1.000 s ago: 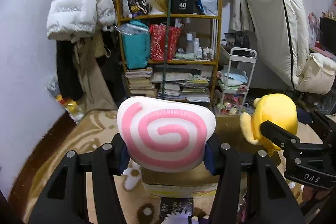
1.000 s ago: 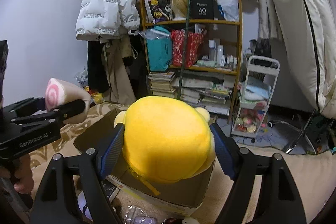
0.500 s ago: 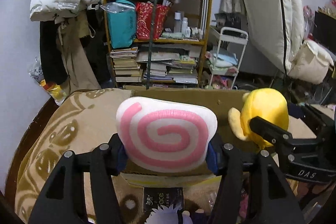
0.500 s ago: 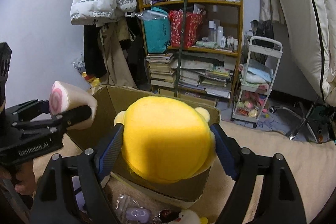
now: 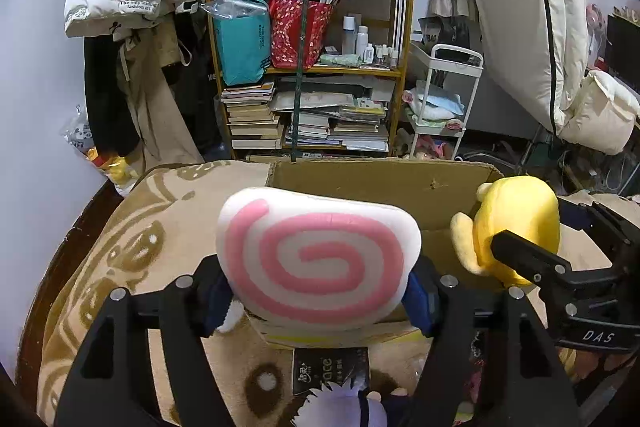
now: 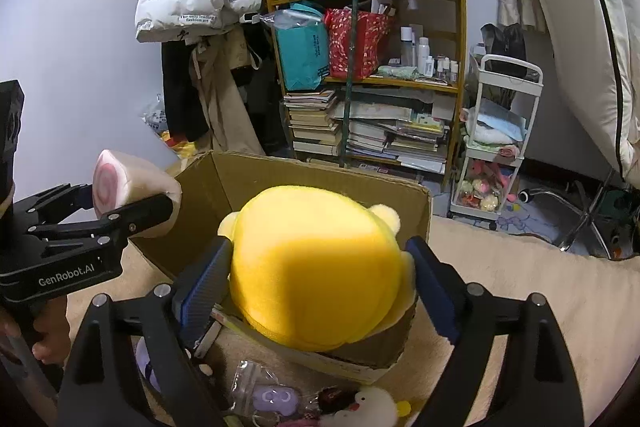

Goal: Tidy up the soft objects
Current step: 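Lift both held plushes and carry them over the cardboard box, then open both tools to drop the plushes into the box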

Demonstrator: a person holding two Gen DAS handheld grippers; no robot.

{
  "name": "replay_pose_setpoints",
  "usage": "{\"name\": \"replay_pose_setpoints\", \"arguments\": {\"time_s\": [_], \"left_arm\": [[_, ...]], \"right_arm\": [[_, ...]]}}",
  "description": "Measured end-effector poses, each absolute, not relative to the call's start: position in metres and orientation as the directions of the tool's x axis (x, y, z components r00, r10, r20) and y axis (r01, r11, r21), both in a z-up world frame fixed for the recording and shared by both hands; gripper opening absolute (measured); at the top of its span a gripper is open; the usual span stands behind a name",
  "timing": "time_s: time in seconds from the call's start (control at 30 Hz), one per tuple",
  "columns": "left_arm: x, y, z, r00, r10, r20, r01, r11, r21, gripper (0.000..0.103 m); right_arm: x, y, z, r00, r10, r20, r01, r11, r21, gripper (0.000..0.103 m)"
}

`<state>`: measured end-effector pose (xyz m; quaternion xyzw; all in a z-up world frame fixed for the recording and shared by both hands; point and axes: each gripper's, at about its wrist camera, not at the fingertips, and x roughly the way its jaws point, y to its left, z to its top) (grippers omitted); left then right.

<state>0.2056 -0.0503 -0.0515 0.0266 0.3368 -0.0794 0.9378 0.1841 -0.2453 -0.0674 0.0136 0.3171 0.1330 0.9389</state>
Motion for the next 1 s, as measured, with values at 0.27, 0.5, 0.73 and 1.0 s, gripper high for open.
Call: {"name": "replay_pose_setpoints", "arguments": {"time_s": [0.27, 0.5, 0.73, 1.0], "left_arm": [[0.207, -0.051, -0.057, 0.75, -0.142, -0.646, 0.181, 0.983, -0.005, 0.076], [0.201, -0.053, -0.048, 0.784, -0.144, -0.603, 0.192, 0.981, 0.014, 0.091], [0.197, -0.044, -0.047, 0.777, -0.125, -0.617, 0.162, 0.987, 0.004, 0.091], [0.179, -0.023, -0.037, 0.774, -0.104, -0.625, 0.114, 0.993, -0.025, 0.091]], "right_arm": [[0.186, -0.248, -0.068, 0.764, 0.273, -0.584, -0.241, 0.961, 0.135, 0.1], [0.185, -0.247, -0.069, 0.768, 0.276, -0.578, -0.238, 0.961, 0.142, 0.101], [0.178, -0.247, -0.064, 0.78, 0.265, -0.567, -0.228, 0.964, 0.137, 0.101], [0.156, -0.246, -0.051, 0.795, 0.256, -0.55, -0.223, 0.967, 0.128, 0.102]]}}
